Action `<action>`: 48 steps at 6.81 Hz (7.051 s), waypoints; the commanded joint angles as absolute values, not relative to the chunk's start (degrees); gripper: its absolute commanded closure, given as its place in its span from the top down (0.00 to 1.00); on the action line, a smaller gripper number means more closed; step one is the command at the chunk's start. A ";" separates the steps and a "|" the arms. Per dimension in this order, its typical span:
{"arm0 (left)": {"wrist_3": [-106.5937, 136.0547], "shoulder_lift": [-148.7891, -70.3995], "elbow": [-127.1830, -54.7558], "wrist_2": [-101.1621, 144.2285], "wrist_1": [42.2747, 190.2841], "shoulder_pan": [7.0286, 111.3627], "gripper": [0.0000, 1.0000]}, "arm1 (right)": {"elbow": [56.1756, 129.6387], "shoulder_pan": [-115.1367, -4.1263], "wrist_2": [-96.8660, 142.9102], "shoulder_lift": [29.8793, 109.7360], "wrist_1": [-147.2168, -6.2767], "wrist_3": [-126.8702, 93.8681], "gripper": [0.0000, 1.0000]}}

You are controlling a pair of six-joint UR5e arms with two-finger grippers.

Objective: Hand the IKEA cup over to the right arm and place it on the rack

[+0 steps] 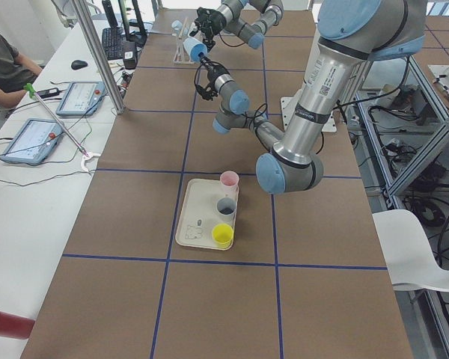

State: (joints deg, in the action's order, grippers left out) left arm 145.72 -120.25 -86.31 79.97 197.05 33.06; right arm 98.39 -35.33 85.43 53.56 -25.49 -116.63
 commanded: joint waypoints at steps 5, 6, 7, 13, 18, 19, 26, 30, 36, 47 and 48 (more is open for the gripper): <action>145.64 -121.72 -86.31 77.70 195.21 30.68 0.00 | 98.35 -35.33 85.08 53.44 -25.49 -116.63 1.00; 145.72 -121.90 -86.31 77.61 195.12 30.59 0.00 | 98.35 -35.33 85.08 53.44 -25.49 -116.63 1.00; 145.64 -121.99 -86.31 77.61 195.12 30.59 0.00 | 98.35 -35.33 85.08 53.44 -25.49 -116.63 1.00; 145.63 -123.05 -86.31 76.03 193.45 29.71 0.00 | 98.26 -35.33 85.08 53.44 -25.49 -116.72 0.98; 143.02 -122.87 -86.66 76.20 193.10 29.53 1.00 | 98.26 -36.30 85.08 53.61 -23.99 -116.63 0.00; 142.74 -122.87 -86.83 76.29 193.10 29.53 1.00 | 98.35 -36.56 85.08 54.22 -23.82 -115.93 0.00; 132.47 -122.52 -90.60 79.10 185.14 32.59 1.00 | 104.66 -44.30 70.54 60.64 -44.04 -90.58 0.00; 113.76 -122.34 -105.43 83.57 150.99 35.41 1.00 | 109.84 -44.12 52.94 65.80 -73.87 -76.85 0.00; 106.88 -117.61 -108.19 87.80 144.75 37.44 1.00 | 109.91 -43.95 48.25 92.45 -43.59 -58.82 0.00; 106.96 -117.42 -108.11 87.63 144.75 37.09 1.00 | 94.93 -44.12 51.33 91.58 -29.27 -54.32 0.00; 107.05 -117.42 -108.11 87.54 144.67 37.09 1.00 | 94.49 -44.38 51.33 91.58 -29.27 -54.23 0.00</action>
